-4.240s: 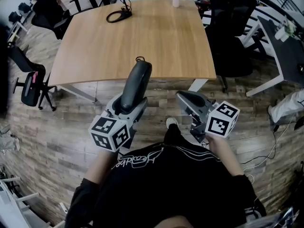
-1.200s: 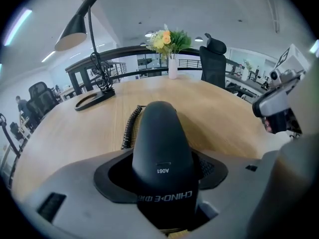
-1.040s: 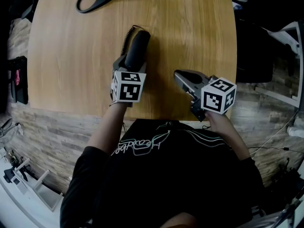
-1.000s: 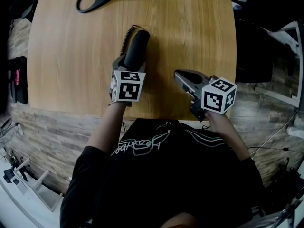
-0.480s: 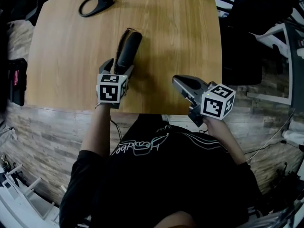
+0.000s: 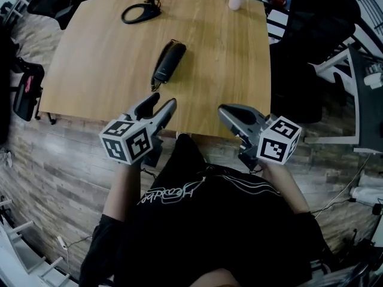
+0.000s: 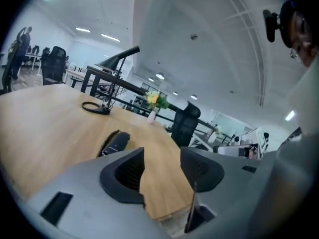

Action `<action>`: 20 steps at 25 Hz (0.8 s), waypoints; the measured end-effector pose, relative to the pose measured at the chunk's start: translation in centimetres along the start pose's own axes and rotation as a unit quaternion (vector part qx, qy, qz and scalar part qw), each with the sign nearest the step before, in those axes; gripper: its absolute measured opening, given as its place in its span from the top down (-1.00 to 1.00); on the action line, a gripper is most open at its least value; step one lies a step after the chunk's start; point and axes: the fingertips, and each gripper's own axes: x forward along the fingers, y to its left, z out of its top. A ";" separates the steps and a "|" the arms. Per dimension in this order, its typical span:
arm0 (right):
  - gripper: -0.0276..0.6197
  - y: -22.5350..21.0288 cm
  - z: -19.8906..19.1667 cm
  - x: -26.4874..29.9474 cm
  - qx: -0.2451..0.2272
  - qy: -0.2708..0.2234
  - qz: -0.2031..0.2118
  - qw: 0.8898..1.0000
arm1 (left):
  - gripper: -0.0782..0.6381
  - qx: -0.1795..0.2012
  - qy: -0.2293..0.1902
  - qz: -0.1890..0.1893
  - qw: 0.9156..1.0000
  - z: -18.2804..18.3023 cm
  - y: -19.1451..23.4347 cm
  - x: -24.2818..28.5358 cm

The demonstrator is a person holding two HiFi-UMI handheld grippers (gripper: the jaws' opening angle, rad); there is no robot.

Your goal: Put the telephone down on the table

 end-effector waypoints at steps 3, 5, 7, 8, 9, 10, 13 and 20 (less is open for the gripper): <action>0.79 2.7 0.2 -0.5 -0.025 0.001 0.021 0.999 | 0.35 -0.003 -0.036 -0.031 0.999 0.7 -3.9 -2.6; 0.79 4.4 0.4 -1.0 -0.042 -0.001 0.031 0.999 | 0.58 0.017 -0.047 -0.056 0.997 0.9 -6.3 -4.0; 0.79 5.9 0.6 -1.8 -0.053 -0.006 0.039 0.998 | 0.70 0.055 -0.043 -0.080 0.994 0.7 -8.4 -5.0; 0.79 6.7 0.7 -2.2 -0.054 -0.009 0.043 0.998 | 0.73 0.075 -0.038 -0.088 0.993 0.6 -9.3 -5.4; 0.79 7.5 0.9 -2.6 -0.053 -0.013 0.048 0.997 | 0.74 0.093 -0.033 -0.093 0.991 0.6 -10.0 -5.8; 0.79 8.3 1.2 -2.8 -0.055 -0.017 0.054 0.997 | 0.76 0.109 -0.032 -0.094 0.989 0.7 -10.4 -6.2; 0.79 10.8 1.5 -2.9 -0.061 -0.030 0.067 0.995 | 0.76 0.134 -0.042 -0.099 0.985 1.3 -11.3 -8.0; 0.79 19.1 -1.1 -1.2 -0.020 -0.049 0.106 0.993 | 0.76 0.116 -0.060 -0.114 0.985 0.0 -11.8 -17.1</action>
